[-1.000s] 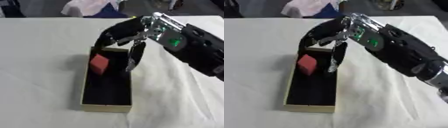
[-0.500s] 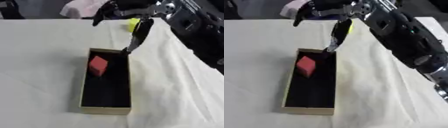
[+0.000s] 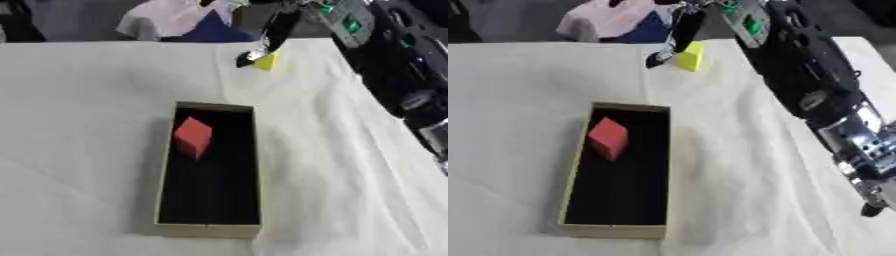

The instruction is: Pick up objects on the table and place them in the box.

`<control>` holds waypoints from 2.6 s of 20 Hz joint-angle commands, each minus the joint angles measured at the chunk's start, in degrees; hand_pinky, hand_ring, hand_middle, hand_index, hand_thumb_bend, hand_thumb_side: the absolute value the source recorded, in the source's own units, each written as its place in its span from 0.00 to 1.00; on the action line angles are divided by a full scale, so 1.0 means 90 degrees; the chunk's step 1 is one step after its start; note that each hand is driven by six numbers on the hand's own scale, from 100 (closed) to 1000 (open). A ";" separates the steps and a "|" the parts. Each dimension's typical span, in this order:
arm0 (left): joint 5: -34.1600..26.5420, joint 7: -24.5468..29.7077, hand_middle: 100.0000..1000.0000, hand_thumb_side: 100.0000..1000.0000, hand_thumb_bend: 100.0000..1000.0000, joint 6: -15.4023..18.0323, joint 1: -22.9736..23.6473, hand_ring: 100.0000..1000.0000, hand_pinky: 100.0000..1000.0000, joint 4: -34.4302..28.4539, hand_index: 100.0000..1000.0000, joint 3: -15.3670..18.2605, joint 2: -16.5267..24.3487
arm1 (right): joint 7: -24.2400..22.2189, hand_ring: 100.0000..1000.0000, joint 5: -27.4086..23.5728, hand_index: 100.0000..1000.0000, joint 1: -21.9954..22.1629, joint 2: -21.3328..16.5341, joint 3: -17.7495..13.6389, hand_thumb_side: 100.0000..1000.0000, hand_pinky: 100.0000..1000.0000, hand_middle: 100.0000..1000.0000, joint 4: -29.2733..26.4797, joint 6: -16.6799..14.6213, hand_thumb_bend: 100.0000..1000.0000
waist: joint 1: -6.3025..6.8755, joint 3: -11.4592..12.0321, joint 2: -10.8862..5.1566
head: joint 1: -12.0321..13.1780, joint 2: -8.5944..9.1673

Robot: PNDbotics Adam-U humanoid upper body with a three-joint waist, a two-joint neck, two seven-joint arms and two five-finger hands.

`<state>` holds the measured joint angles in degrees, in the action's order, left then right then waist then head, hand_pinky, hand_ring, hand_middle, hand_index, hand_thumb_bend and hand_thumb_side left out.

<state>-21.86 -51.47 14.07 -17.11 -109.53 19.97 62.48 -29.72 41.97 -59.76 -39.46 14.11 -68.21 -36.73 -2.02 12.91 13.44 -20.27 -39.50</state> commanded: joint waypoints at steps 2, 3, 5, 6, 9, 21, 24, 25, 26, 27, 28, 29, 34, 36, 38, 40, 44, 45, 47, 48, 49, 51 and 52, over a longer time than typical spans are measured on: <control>0.0028 -0.0055 0.93 0.86 0.32 0.0065 -0.0018 0.90 0.82 -0.0043 0.91 0.0099 0.0152 | -0.0354 0.89 0.0811 0.94 -0.0357 0.0125 -0.0387 0.39 0.91 0.85 0.0718 -0.0657 0.52 | 0.0071 0.0011 -0.0076 | -0.0024 0.0164; 0.0032 -0.0055 0.93 0.86 0.32 0.0063 -0.0013 0.90 0.82 -0.0041 0.91 0.0097 0.0147 | -0.0273 0.89 0.1021 0.94 -0.0420 0.0186 -0.0461 0.39 0.91 0.85 0.0898 -0.0618 0.52 | 0.0078 0.0012 -0.0071 | -0.0024 0.0182; 0.0038 -0.0055 0.93 0.86 0.32 0.0060 -0.0005 0.90 0.82 -0.0039 0.91 0.0095 0.0141 | -0.0125 0.90 0.1427 0.94 -0.0529 0.0297 -0.0573 0.41 0.91 0.85 0.1247 -0.0563 0.54 | 0.0088 0.0012 -0.0064 | -0.0029 0.0206; 0.0040 -0.0055 0.93 0.86 0.32 0.0061 -0.0004 0.90 0.82 -0.0040 0.91 0.0096 0.0141 | -0.0073 0.90 0.1631 0.94 -0.0578 0.0348 -0.0624 0.41 0.91 0.85 0.1431 -0.0532 0.54 | 0.0092 0.0015 -0.0060 | -0.0043 0.0217; 0.0048 -0.0055 0.93 0.87 0.31 0.0063 -0.0004 0.90 0.82 -0.0042 0.91 0.0101 0.0138 | 0.0076 0.89 0.2118 0.94 -0.0677 0.0463 -0.0793 0.40 0.91 0.85 0.1877 -0.0453 0.56 | 0.0103 0.0032 -0.0041 | -0.0054 0.0212; 0.0060 -0.0055 0.92 0.87 0.31 0.0052 0.0048 0.90 0.81 -0.0024 0.91 0.0087 0.0112 | 0.0366 0.88 0.3327 0.95 -0.0886 0.0653 -0.1374 0.46 0.90 0.84 0.2860 0.0178 0.61 | 0.0099 0.0040 -0.0010 | -0.0058 0.0211; 0.0069 -0.0055 0.92 0.87 0.31 0.0051 0.0060 0.90 0.81 -0.0022 0.91 0.0087 0.0104 | 0.0499 0.87 0.3503 0.95 -0.0918 0.0700 -0.1529 0.45 0.90 0.83 0.2990 0.0400 0.60 | 0.0103 0.0049 0.0001 | -0.0070 0.0224; 0.0070 -0.0055 0.92 0.87 0.30 0.0051 0.0063 0.90 0.81 -0.0020 0.91 0.0088 0.0101 | 0.0554 0.86 0.3525 0.95 -0.0926 0.0715 -0.1579 0.44 0.90 0.82 0.3018 0.0467 0.59 | 0.0105 0.0050 0.0005 | -0.0074 0.0226; 0.0071 -0.0055 0.92 0.87 0.30 0.0051 0.0066 0.90 0.81 -0.0019 0.91 0.0088 0.0100 | 0.0609 0.86 0.3522 0.95 -0.0932 0.0731 -0.1635 0.44 0.89 0.82 0.3043 0.0535 0.58 | 0.0108 0.0052 0.0008 | -0.0080 0.0230; 0.0074 -0.0055 0.92 0.87 0.30 0.0051 0.0071 0.90 0.81 -0.0020 0.90 0.0087 0.0100 | 0.0655 0.86 0.3505 0.95 -0.0938 0.0742 -0.1682 0.44 0.89 0.81 0.3064 0.0596 0.57 | 0.0109 0.0053 0.0012 | -0.0084 0.0235; 0.0078 -0.0055 0.92 0.87 0.30 0.0051 0.0078 0.90 0.81 -0.0022 0.90 0.0086 0.0099 | 0.0695 0.86 0.3479 0.95 -0.0945 0.0749 -0.1731 0.45 0.89 0.81 0.3083 0.0665 0.56 | 0.0110 0.0053 0.0015 | -0.0087 0.0240; 0.0079 -0.0055 0.92 0.87 0.30 0.0051 0.0083 0.90 0.81 -0.0023 0.90 0.0085 0.0098 | 0.0723 0.86 0.3463 0.95 -0.0954 0.0753 -0.1772 0.45 0.89 0.81 0.3105 0.0740 0.55 | 0.0111 0.0052 0.0018 | -0.0089 0.0246; 0.0091 -0.0055 0.92 0.88 0.30 0.0045 0.0104 0.90 0.82 -0.0036 0.90 0.0069 0.0091 | 0.0788 0.85 0.3611 0.94 -0.1009 0.0791 -0.1975 0.57 0.88 0.81 0.3325 0.1281 0.47 | 0.0112 0.0045 0.0033 | -0.0121 0.0272; 0.0098 -0.0055 0.92 0.88 0.30 0.0037 0.0111 0.90 0.82 -0.0041 0.90 0.0067 0.0086 | 0.0863 0.85 0.3742 0.94 -0.1015 0.0813 -0.2019 0.58 0.88 0.80 0.3394 0.1477 0.47 | 0.0113 0.0048 0.0040 | -0.0127 0.0279; 0.0102 -0.0055 0.92 0.88 0.30 0.0033 0.0116 0.90 0.82 -0.0044 0.90 0.0068 0.0084 | 0.0940 0.84 0.3833 0.94 -0.1017 0.0823 -0.2062 0.59 0.87 0.80 0.3442 0.1597 0.45 | 0.0118 0.0051 0.0050 | -0.0126 0.0290; 0.0106 -0.0055 0.92 0.88 0.30 0.0032 0.0124 0.90 0.81 -0.0049 0.90 0.0068 0.0082 | 0.1015 0.83 0.3928 0.94 -0.1023 0.0840 -0.2134 0.60 0.86 0.79 0.3507 0.1783 0.45 | 0.0124 0.0058 0.0064 | -0.0132 0.0306; 0.0110 -0.0055 0.92 0.88 0.30 0.0028 0.0134 0.90 0.81 -0.0056 0.90 0.0064 0.0075 | 0.1082 0.83 0.4048 0.94 -0.1058 0.0865 -0.2287 0.59 0.86 0.79 0.3660 0.2103 0.43 | 0.0127 0.0065 0.0089 | -0.0177 0.0339; 0.0114 -0.0055 0.92 0.88 0.29 0.0027 0.0139 0.90 0.81 -0.0057 0.90 0.0066 0.0073 | 0.1091 0.82 0.4064 0.94 -0.1067 0.0865 -0.2326 0.59 0.86 0.79 0.3695 0.2178 0.42 | 0.0126 0.0068 0.0097 | -0.0187 0.0350; 0.0116 -0.0055 0.92 0.88 0.29 0.0026 0.0148 0.90 0.81 -0.0058 0.90 0.0072 0.0067 | 0.1104 0.82 0.4076 0.94 -0.1084 0.0851 -0.2400 0.59 0.86 0.78 0.3755 0.2312 0.41 | 0.0125 0.0079 0.0116 | -0.0194 0.0372; 0.0118 -0.0055 0.92 0.88 0.29 0.0026 0.0154 0.90 0.81 -0.0059 0.89 0.0075 0.0066 | 0.1110 0.82 0.4071 0.94 -0.1091 0.0842 -0.2432 0.59 0.86 0.78 0.3775 0.2365 0.39 | 0.0125 0.0083 0.0125 | -0.0196 0.0381; 0.0122 -0.0055 0.92 0.88 0.29 0.0027 0.0159 0.90 0.81 -0.0062 0.89 0.0080 0.0064 | 0.1117 0.82 0.4055 0.94 -0.1100 0.0833 -0.2463 0.59 0.86 0.78 0.3789 0.2414 0.39 | 0.0125 0.0088 0.0134 | -0.0198 0.0390; 0.0129 -0.0055 0.92 0.88 0.29 0.0026 0.0168 0.90 0.81 -0.0067 0.89 0.0084 0.0058 | 0.1147 0.82 0.4002 0.94 -0.1117 0.0810 -0.2544 0.59 0.86 0.78 0.3797 0.2540 0.36 | 0.0126 0.0099 0.0158 | -0.0217 0.0420; 0.0133 -0.0055 0.92 0.88 0.29 0.0024 0.0174 0.90 0.81 -0.0068 0.89 0.0084 0.0055 | 0.1159 0.81 0.3969 0.94 -0.1124 0.0798 -0.2582 0.59 0.86 0.78 0.3801 0.2605 0.33 | 0.0127 0.0104 0.0170 | -0.0227 0.0434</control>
<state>-21.12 -51.48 14.03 -15.21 -109.55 19.97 61.49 -19.55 77.97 -68.26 -30.86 -8.47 -33.50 -14.06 -1.21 13.75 15.96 -22.03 -36.22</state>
